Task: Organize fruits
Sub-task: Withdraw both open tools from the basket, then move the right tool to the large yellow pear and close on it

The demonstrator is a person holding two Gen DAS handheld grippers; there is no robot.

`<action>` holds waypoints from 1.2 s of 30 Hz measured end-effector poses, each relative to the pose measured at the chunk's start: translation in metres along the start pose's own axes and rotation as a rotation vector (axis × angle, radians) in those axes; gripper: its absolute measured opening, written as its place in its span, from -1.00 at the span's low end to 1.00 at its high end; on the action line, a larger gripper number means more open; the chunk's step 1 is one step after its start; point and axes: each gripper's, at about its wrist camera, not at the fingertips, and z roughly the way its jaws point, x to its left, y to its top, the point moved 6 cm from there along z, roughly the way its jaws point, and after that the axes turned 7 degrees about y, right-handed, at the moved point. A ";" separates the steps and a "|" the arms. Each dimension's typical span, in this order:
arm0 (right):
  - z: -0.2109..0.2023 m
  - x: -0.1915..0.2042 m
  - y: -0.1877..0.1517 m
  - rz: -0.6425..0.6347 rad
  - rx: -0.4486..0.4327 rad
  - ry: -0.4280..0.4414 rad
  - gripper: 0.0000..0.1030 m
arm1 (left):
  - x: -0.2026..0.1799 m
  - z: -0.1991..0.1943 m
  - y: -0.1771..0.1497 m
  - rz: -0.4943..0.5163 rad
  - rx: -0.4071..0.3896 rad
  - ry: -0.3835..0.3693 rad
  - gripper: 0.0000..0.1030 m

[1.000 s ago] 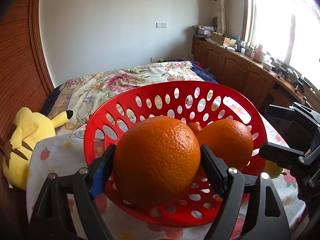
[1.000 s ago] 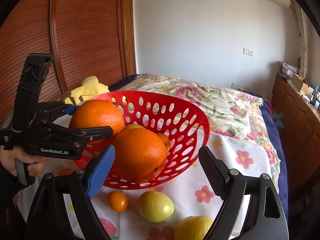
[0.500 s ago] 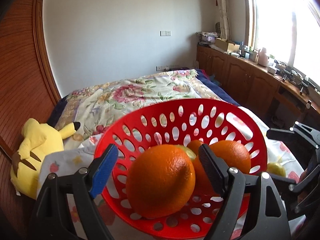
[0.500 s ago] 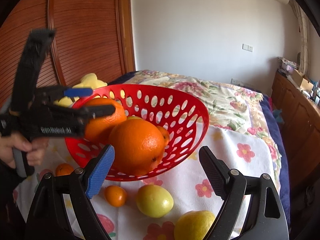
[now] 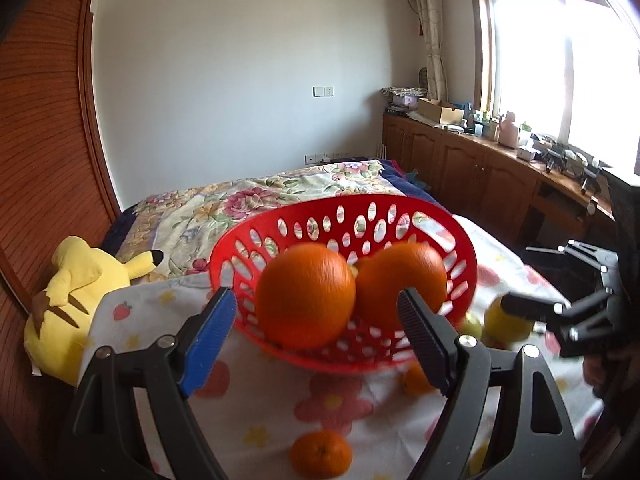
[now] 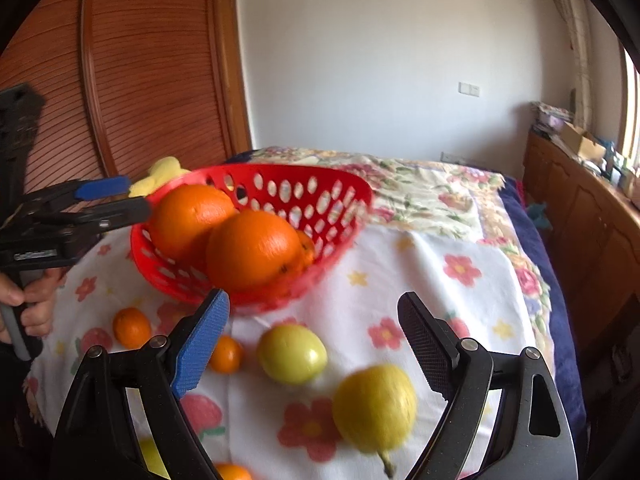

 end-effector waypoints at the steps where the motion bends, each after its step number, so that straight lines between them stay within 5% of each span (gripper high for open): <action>1: -0.002 -0.003 -0.005 0.010 0.005 -0.011 0.71 | 0.000 -0.003 -0.005 0.005 -0.001 0.003 0.61; 17: -0.016 -0.028 -0.052 0.066 0.055 -0.117 0.71 | 0.009 -0.011 -0.084 -0.059 0.052 0.003 0.61; 36: 0.008 -0.033 -0.061 0.090 0.135 -0.100 0.65 | 0.007 -0.010 -0.098 -0.042 0.076 0.023 0.61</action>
